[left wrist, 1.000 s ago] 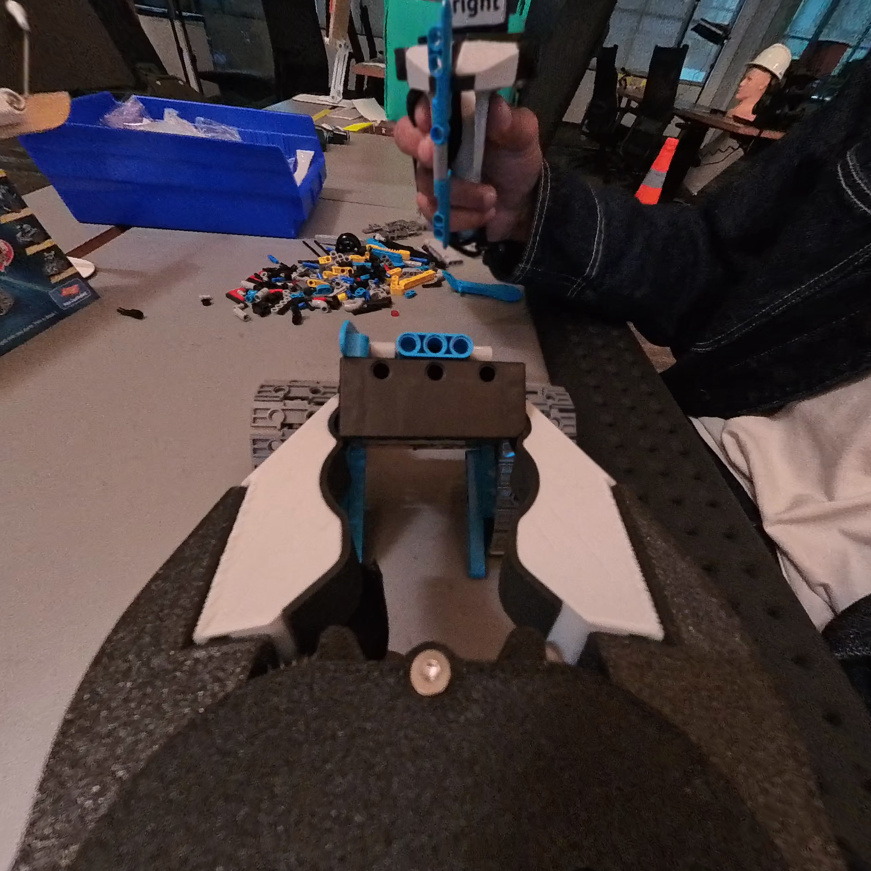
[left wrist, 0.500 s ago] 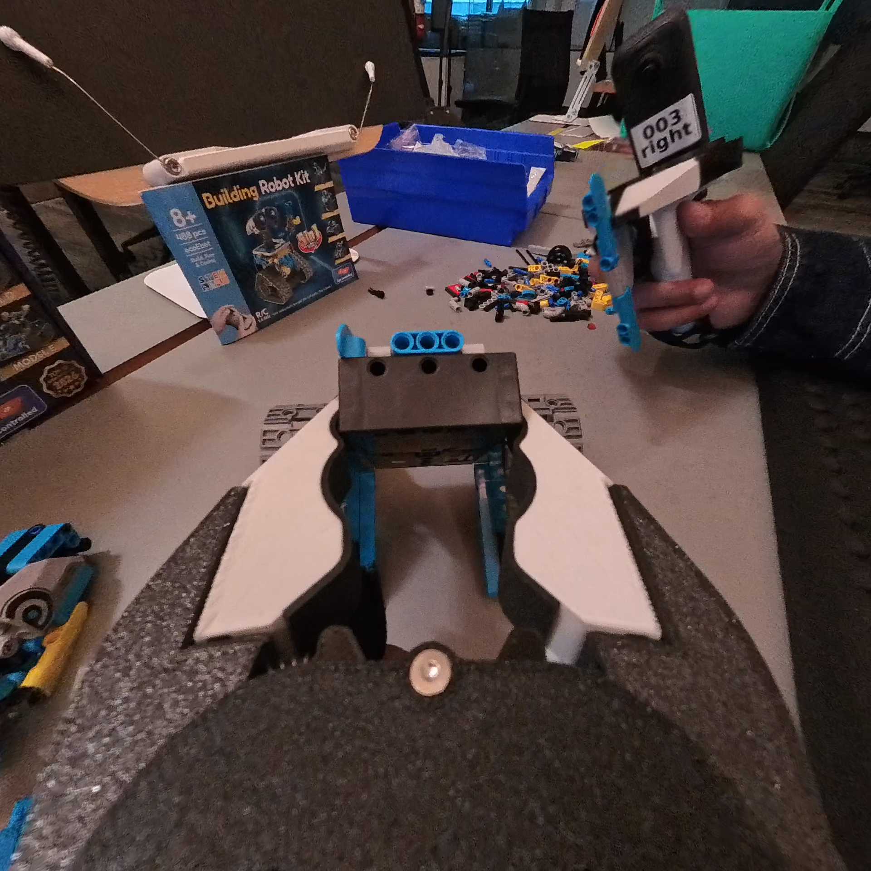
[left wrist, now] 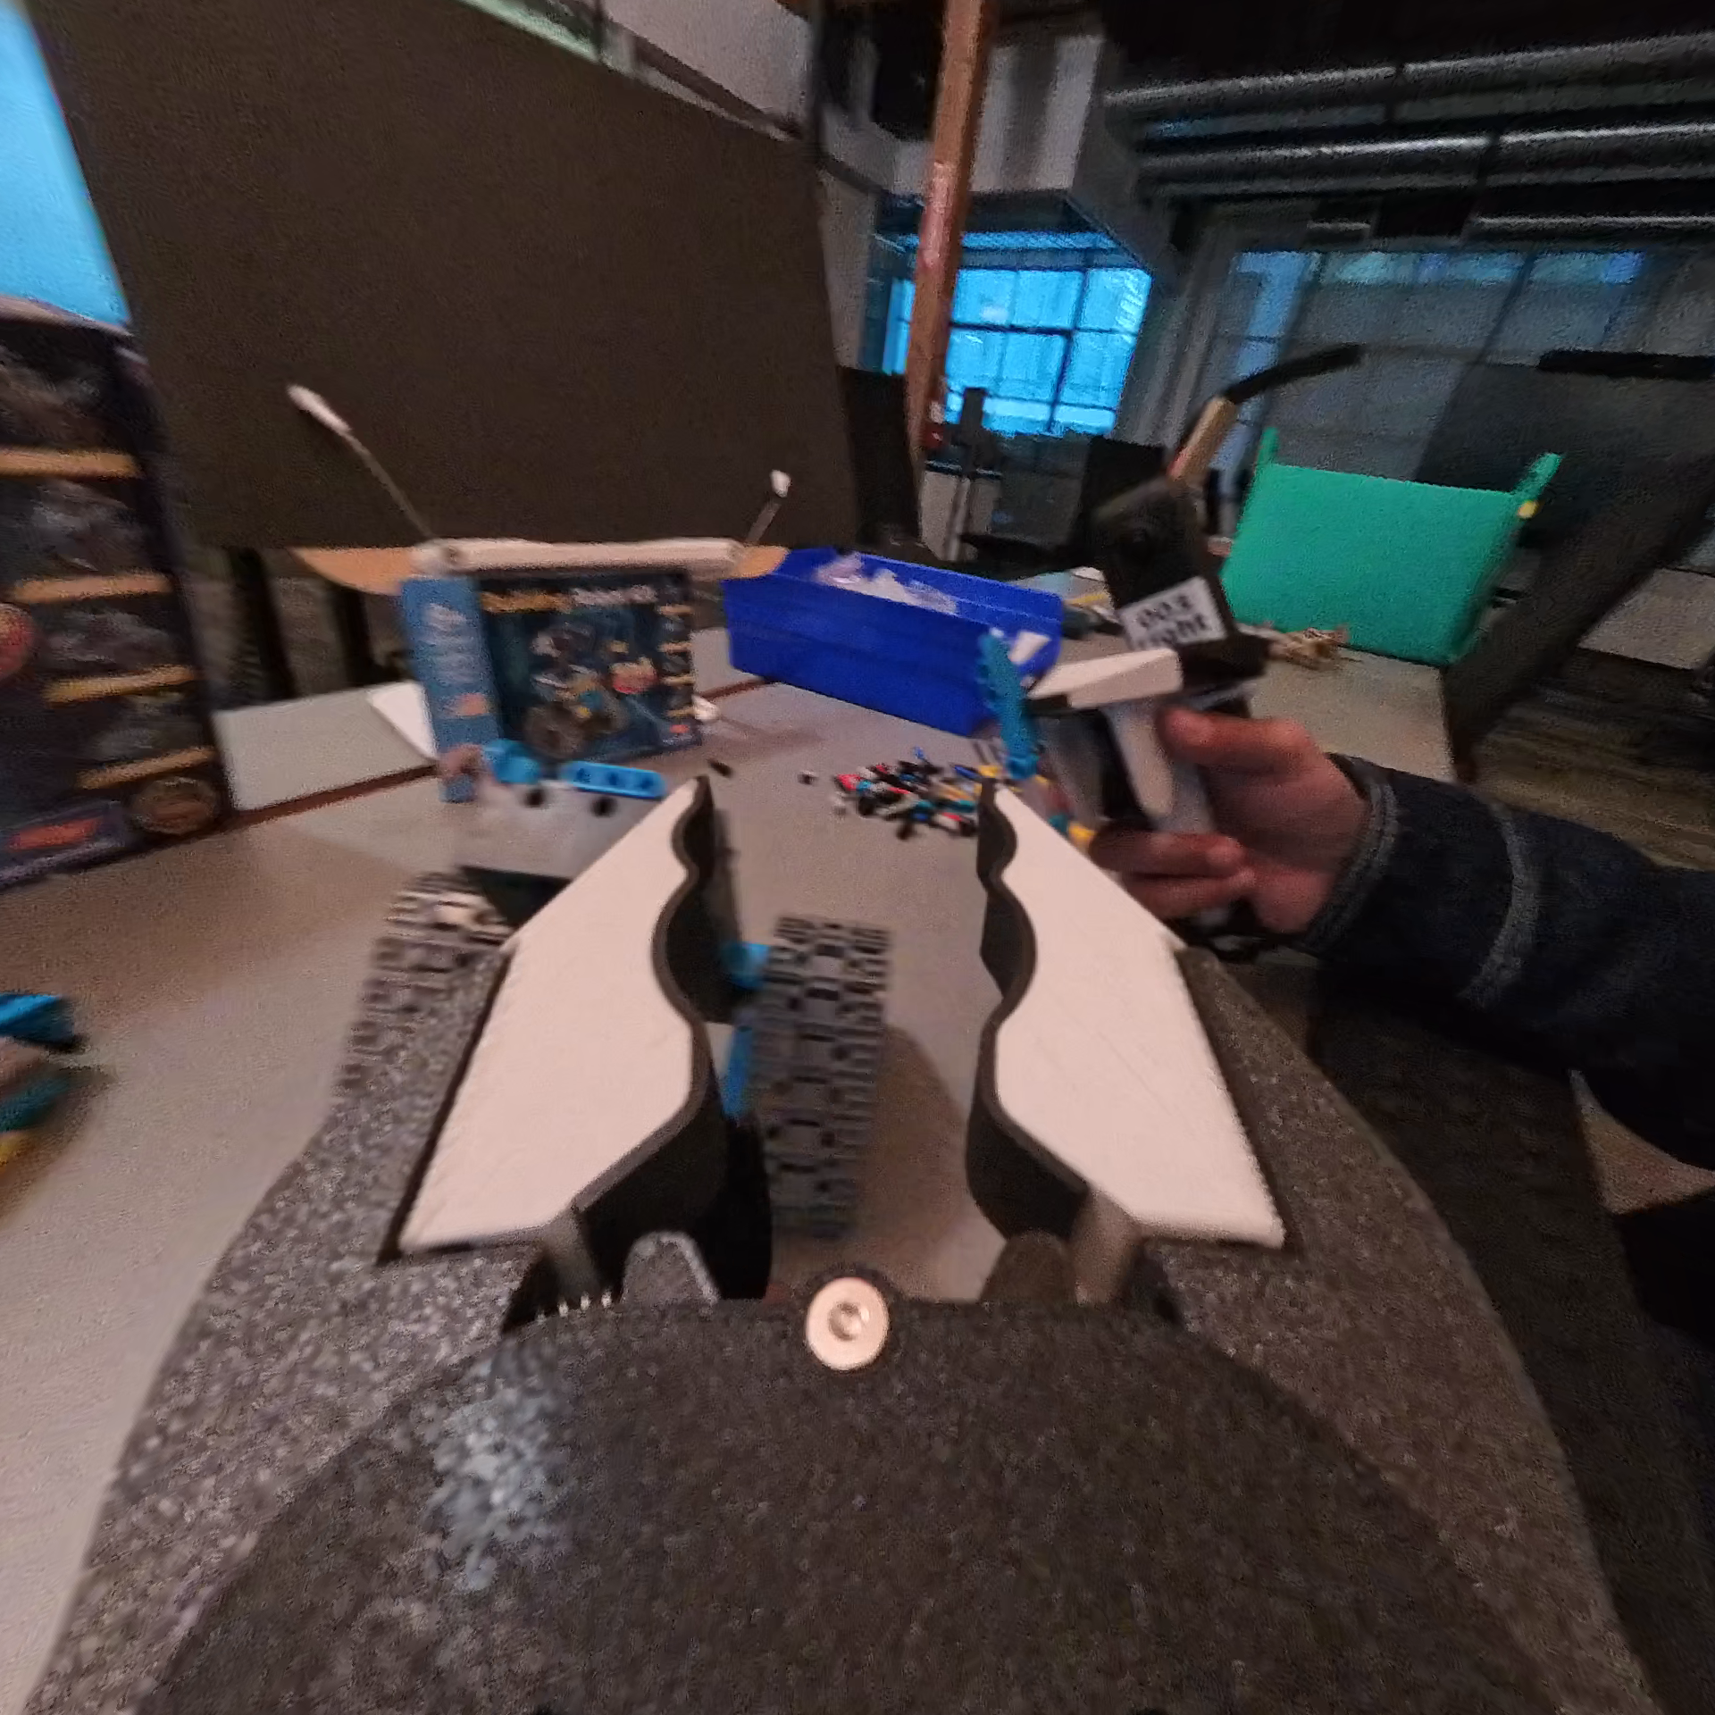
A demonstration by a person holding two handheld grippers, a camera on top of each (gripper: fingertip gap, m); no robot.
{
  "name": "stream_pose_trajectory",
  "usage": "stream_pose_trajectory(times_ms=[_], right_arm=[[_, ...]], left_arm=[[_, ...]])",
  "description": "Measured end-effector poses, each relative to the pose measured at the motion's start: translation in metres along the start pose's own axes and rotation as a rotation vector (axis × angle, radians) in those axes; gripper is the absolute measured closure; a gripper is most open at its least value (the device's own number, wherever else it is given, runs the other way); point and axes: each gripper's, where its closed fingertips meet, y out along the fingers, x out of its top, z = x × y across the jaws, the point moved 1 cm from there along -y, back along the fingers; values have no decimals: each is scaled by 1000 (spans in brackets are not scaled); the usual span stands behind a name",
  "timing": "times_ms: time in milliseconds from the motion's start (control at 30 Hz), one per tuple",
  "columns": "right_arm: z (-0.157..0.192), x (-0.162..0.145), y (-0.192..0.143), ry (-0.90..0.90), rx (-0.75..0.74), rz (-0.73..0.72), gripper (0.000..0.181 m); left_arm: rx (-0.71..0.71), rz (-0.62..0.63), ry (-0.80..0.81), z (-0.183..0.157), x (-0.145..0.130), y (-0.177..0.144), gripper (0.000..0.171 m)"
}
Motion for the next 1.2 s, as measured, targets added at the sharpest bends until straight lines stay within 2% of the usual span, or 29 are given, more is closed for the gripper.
stream_pose_trajectory(times_ms=[67, 133, 233, 267, 300, 400, 533, 600, 633, 867, 967, 1000, 1033, 1067, 1100, 1133, 1200], right_arm=[[14, -2, 9, -47, 45, 5, 181], [36, -1, 13, -57, 155, -13, 181], [43, -5, 16, -55, 185, -5, 181], [43, -6, 17, -52, 188, 2, 181], [45, -6, 17, -47, 200, -5, 181], [39, -6, 15, -37, 172, 3, 181], [36, -4, 14, -50, 156, -13, 163], [35, -10, 17, -55, 151, 18, 165], [35, -12, 18, -62, 156, 37, 175], [28, -9, 13, -39, 129, 16, 178], [26, -3, 14, 2, 123, -51, 179], [27, 12, 8, 24, 141, -162, 176], [22, 53, -24, 106, 190, -430, 178], [1, 81, -62, 183, 179, -616, 178], [-20, 89, -85, 199, 121, -652, 177], [-24, 91, -94, 196, 110, -626, 177], [-15, 85, -93, 173, 124, -553, 176]], left_arm=[[-67, 92, -79, -30, -22, 23, 114], [-170, 131, -140, -53, -32, 36, 111], [-265, 81, -168, -71, -25, 39, 139], [-290, 64, -181, -73, -22, 37, 159], [-304, 51, -194, -74, -20, 36, 164], [-278, 59, -187, -66, -22, 34, 166], [-267, 122, -172, -62, -33, 33, 167], [-288, 141, -164, -67, -36, 33, 167], [-293, 147, -154, -69, -37, 33, 167], [-283, 120, -175, -65, -34, 31, 166], [-287, 88, -223, -61, -28, 29, 166], [-291, 112, -225, -61, -33, 29, 167], [-285, 180, -198, -61, -46, 27, 167], [-276, 198, -181, -62, -52, 25, 166], [-295, 144, -203, -64, -42, 21, 167], [-308, 94, -227, -64, -32, 19, 166], [-286, 119, -239, -57, -37, 21, 166]])
